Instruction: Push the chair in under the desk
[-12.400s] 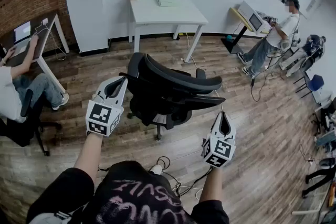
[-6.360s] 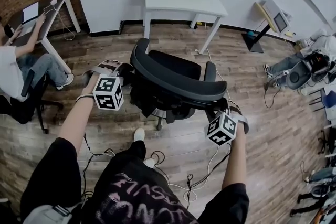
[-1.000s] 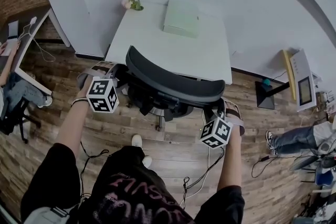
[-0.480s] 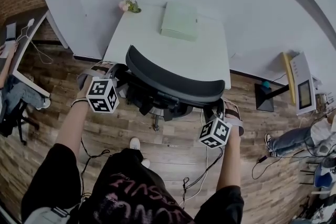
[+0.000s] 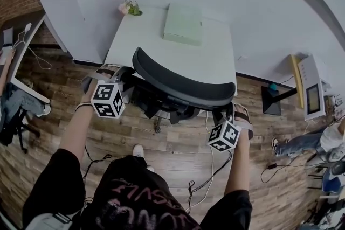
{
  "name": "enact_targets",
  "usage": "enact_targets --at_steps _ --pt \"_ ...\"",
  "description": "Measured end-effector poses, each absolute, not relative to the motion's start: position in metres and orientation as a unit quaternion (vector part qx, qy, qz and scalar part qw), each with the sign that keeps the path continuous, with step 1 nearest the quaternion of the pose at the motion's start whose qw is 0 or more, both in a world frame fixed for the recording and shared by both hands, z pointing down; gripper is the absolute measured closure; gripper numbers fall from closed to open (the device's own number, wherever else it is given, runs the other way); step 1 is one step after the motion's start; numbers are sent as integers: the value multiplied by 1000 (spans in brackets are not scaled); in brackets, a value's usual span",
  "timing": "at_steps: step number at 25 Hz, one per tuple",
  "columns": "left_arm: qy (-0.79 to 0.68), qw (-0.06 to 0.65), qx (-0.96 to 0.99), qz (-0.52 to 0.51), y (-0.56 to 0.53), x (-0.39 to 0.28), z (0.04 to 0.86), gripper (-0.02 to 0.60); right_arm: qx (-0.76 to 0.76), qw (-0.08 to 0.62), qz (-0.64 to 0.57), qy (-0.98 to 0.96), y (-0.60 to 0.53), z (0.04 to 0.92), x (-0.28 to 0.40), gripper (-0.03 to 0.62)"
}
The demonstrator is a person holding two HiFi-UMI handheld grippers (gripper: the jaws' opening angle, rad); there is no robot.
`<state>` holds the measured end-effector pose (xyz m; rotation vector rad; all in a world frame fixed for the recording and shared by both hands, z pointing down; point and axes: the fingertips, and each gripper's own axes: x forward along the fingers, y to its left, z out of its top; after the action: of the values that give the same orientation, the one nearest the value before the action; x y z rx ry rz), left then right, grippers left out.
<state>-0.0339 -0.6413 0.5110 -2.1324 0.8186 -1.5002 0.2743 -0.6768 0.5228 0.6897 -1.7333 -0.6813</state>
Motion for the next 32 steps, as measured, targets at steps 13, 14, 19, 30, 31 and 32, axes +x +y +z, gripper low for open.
enact_targets --at_steps 13,14,19,30,31,32 --pt "289 208 -766 -535 -650 -14 511 387 292 566 -292 -714 -707 526 293 382" --pt "290 206 -765 -536 -650 -13 511 387 288 566 -292 -715 -708 527 295 382" --pt "307 194 -757 -543 -653 -7 511 385 278 552 -305 -724 -716 525 300 382" --pt "346 163 -740 -553 -652 15 512 377 255 537 -331 -733 -731 526 317 384" --pt "348 160 -737 -556 -650 15 513 377 255 535 -334 -733 -731 526 318 384" --pt "350 155 -734 -561 -649 15 514 377 256 534 -336 -732 -731 526 318 384"
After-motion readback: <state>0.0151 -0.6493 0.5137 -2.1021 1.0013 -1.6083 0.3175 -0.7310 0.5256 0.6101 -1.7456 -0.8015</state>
